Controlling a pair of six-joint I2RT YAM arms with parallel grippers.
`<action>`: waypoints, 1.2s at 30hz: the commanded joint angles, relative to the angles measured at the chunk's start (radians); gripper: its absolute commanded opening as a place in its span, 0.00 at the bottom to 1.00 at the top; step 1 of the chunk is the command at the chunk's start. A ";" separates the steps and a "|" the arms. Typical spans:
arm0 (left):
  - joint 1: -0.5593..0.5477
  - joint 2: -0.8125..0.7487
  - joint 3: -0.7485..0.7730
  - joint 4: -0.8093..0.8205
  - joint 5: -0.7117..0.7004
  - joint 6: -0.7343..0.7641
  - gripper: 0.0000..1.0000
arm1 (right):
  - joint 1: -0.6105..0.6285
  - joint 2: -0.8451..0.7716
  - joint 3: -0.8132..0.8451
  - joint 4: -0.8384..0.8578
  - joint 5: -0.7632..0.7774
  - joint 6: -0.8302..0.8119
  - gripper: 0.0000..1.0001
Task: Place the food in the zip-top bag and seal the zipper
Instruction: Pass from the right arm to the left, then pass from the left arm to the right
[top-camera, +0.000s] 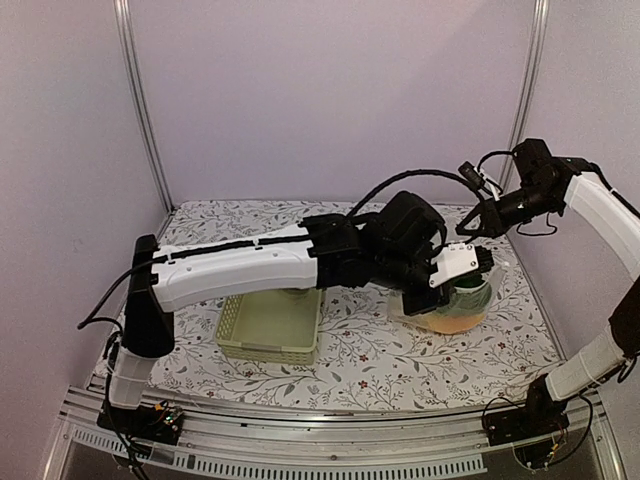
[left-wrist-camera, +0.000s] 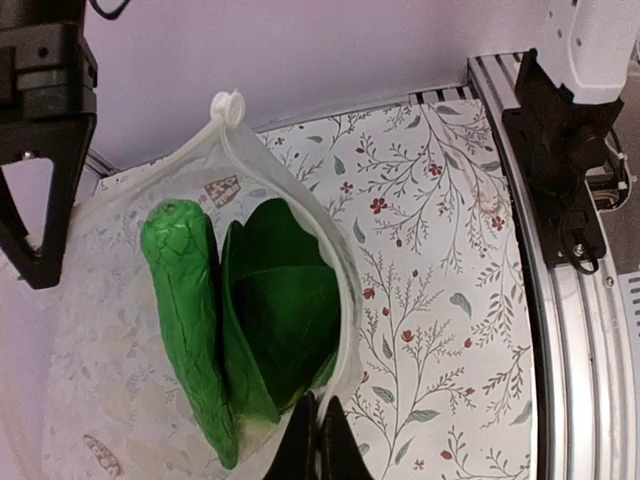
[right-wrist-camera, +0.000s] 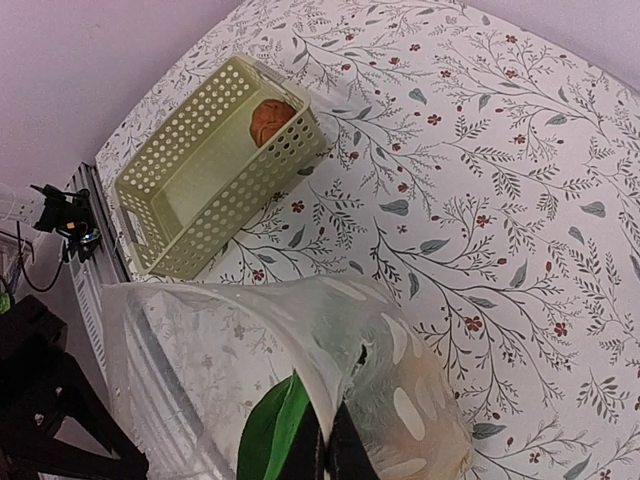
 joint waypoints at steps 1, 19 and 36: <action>-0.043 -0.138 -0.091 0.185 -0.017 -0.052 0.00 | -0.003 -0.057 0.048 -0.039 -0.004 -0.012 0.00; -0.034 -0.063 -0.058 0.164 -0.115 -0.109 0.00 | 0.010 -0.084 -0.058 -0.045 0.073 -0.038 0.37; -0.126 -0.117 -0.112 0.189 -0.237 0.174 0.00 | -0.020 0.141 0.157 -0.169 -0.013 -0.091 0.52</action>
